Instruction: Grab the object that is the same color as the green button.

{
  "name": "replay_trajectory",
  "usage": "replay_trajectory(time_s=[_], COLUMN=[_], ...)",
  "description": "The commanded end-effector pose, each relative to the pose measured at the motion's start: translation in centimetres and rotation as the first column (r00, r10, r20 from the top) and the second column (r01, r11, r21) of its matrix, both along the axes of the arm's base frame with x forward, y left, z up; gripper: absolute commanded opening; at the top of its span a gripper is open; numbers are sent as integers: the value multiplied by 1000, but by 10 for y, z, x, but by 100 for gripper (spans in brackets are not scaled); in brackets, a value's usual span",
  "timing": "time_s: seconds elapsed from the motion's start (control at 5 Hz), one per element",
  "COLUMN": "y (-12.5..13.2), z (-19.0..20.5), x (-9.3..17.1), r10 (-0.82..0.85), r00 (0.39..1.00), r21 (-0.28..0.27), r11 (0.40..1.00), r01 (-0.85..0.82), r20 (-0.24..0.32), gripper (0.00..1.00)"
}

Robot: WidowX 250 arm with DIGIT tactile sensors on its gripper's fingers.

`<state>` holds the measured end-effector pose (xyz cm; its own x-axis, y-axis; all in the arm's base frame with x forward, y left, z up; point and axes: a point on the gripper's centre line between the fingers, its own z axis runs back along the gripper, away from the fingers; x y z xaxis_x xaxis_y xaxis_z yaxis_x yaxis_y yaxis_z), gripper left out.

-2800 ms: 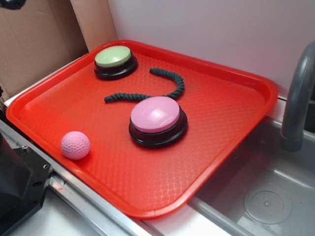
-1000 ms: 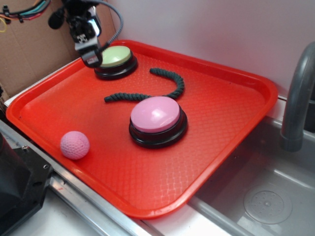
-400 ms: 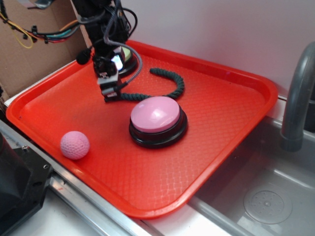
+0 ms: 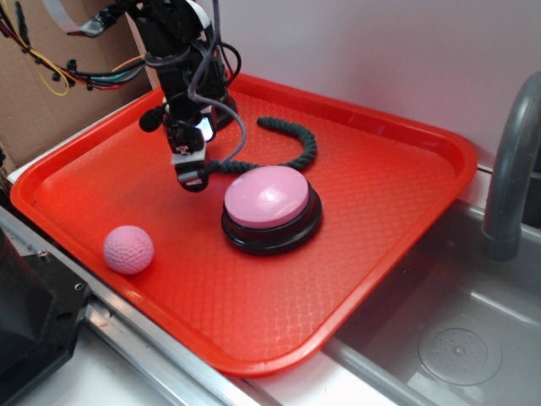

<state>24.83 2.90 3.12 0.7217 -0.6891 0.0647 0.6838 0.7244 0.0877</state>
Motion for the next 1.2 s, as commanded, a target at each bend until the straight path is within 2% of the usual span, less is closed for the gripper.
replay_trajectory(time_s=[0.0, 0.2, 0.4, 1.0], y=[-10, -12, -13, -8], z=[-4, -9, -12, -12], x=[7, 7, 7, 9], r10=[-15, -37, -39, -6], r00=[999, 999, 999, 1000], r21=[-6, 5, 14, 31], r11=[1000, 999, 999, 1000], r01=[15, 37, 38, 6], r20=[35, 34, 25, 12], gripper=[100, 97, 0, 0])
